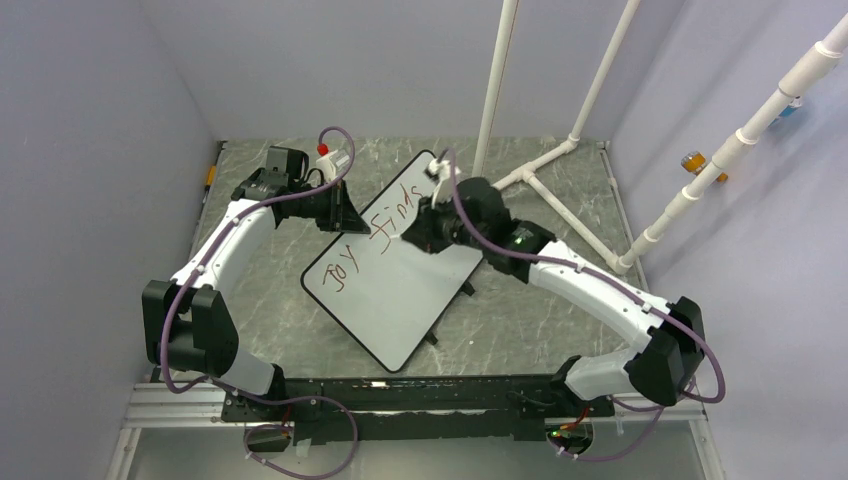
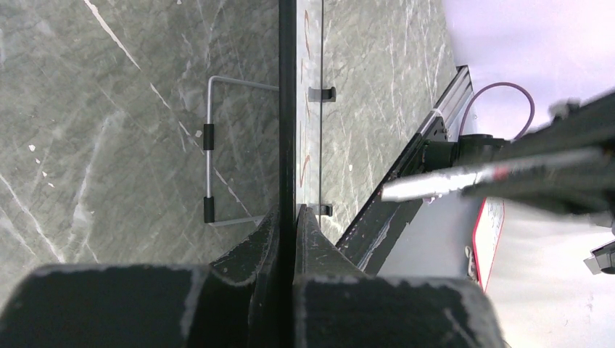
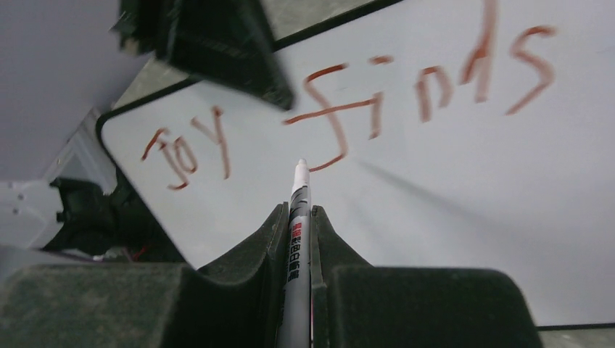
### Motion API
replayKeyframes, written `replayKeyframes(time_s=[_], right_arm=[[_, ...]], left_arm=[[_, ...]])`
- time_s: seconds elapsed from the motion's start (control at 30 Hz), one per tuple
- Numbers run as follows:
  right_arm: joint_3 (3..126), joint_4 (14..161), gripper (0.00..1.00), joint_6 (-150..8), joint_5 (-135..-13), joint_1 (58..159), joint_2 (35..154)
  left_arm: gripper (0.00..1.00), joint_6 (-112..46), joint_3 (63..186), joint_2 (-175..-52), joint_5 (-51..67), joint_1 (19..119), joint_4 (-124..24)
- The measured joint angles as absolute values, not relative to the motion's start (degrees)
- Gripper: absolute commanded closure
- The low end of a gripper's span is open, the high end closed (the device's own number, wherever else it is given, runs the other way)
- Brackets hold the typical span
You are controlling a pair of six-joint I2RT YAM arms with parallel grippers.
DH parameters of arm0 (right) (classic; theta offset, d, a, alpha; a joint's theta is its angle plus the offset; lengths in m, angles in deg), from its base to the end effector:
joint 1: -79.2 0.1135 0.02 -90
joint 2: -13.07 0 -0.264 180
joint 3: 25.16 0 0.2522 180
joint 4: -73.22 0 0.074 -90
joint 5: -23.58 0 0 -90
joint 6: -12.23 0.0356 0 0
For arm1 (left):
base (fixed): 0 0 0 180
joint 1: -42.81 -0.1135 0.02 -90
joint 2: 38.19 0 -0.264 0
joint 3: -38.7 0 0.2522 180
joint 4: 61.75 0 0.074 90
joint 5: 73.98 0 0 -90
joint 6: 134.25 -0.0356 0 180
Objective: Write a sentence on the whiteboard
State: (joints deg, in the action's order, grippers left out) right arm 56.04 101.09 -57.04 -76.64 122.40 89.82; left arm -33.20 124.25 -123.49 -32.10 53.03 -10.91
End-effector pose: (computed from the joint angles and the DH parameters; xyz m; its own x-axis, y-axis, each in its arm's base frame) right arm 0.2224 0.2175 0.3467 -0.5515 -0.0400 -0.8332 -0.6385 0.6630 0.3908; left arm 0.3030 -0.0816 0.3022 -0.8581 0.0247 -0.5128 0.4271 0.5888 -0.6863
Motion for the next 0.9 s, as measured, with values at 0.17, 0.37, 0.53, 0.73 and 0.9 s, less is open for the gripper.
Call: replayKeyframes(time_s=[0.17,0.37,0.53,0.73,0.9], right_arm=[[54.38,100.72,1.00,-58.15,-72.73,132.17,89.88],[53.40,99.80,1.00,-59.12,-68.31,138.96,90.85],[53.33,98.77,1.00,-59.29,-65.34,141.15,93.75],[52.35,97.81,1.00,-59.18,-62.39,143.01,95.20],[49.25,96.87,1.00,-58.09,-61.16,144.34,93.73]], left_arm=[[1.00,-33.18,124.25,-123.49,-32.06,53.03,-10.91],[1.00,-33.18,124.25,-123.49,-32.06,53.05,-10.93],[1.00,-33.18,124.25,-123.44,-31.93,53.05,-10.93],[1.00,-33.86,124.14,-123.40,-31.34,53.01,-10.98],[1.00,-33.94,124.14,-123.40,-31.29,53.01,-11.00]])
